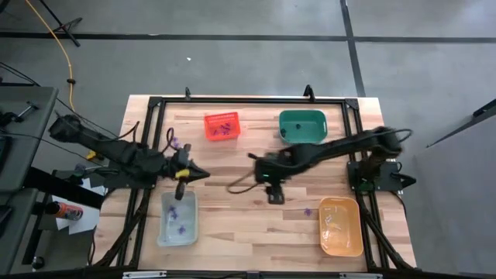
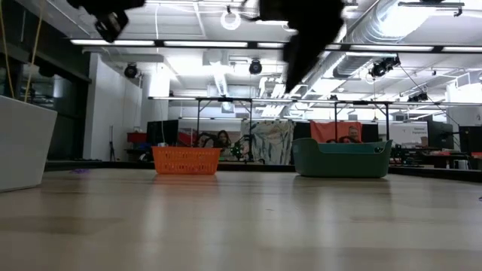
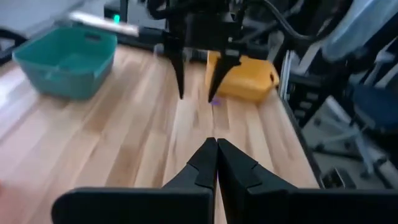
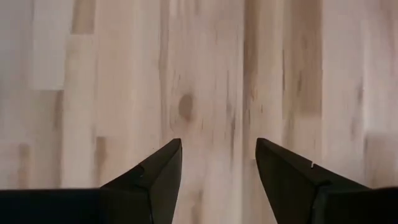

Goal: Sort Halloween decoration
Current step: Put the purple spider toy into the white bin

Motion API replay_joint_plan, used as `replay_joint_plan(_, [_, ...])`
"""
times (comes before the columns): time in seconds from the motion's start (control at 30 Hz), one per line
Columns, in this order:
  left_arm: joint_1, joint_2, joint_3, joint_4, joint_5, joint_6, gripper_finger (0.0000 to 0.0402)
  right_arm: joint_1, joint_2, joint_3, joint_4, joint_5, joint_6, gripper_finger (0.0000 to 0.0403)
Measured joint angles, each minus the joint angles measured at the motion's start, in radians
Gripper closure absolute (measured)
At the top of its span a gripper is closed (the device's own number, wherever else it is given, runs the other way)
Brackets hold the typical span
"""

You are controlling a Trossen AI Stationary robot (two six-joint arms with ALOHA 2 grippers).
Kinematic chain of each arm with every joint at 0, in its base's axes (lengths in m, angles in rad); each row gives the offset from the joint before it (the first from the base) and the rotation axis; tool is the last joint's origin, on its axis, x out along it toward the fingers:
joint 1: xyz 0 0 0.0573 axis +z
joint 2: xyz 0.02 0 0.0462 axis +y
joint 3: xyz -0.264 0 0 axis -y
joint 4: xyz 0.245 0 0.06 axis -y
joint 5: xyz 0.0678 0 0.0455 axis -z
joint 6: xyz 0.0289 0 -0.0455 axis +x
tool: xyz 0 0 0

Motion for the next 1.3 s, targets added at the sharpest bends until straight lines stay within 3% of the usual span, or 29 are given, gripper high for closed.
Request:
replay_joint_plan(0.13, [0.141, 0.015, -0.081, 0.204, 0.12, 0.045, 0.0401, 0.054, -0.191, -0.238, 0.103, 0.042, 0.251, 0.0202])
replay_joint_plan(0.27, [0.275, 0.036, -0.11, 0.326, 0.267, 0.047, 0.0401, 0.118, -0.334, -0.391, 0.143, 0.042, 0.43, 0.0202])
replay_joint_plan(0.33, [0.329, 0.053, -0.111, 0.336, 0.324, 0.033, 0.0401, 0.143, -0.363, -0.44, 0.139, 0.001, 0.471, 0.0202])
replay_joint_plan(0.43, [0.384, 0.076, -0.111, 0.356, 0.333, -0.009, 0.0402, 0.167, -0.366, -0.481, 0.143, -0.11, 0.452, 0.0202])
replay_joint_plan(0.53, [0.411, 0.099, -0.111, 0.379, 0.295, -0.043, 0.0401, 0.183, -0.327, -0.491, 0.142, -0.197, 0.36, 0.0202])
replay_joint_plan(0.77, [0.422, 0.123, -0.111, 0.465, 0.257, -0.077, 0.0401, 0.198, -0.173, -0.45, 0.122, -0.254, 0.21, 0.0202])
replay_joint_plan(1.07, [0.422, 0.122, -0.111, 0.511, 0.21, -0.077, 0.0401, 0.182, 0.067, -0.33, -0.084, -0.297, 0.188, 0.0202])
replay_joint_plan(1.3, [0.422, 0.122, -0.111, 0.511, 0.21, -0.077, 0.0401, 0.182, 0.162, -0.29, -0.115, -0.3, 0.261, 0.0202])
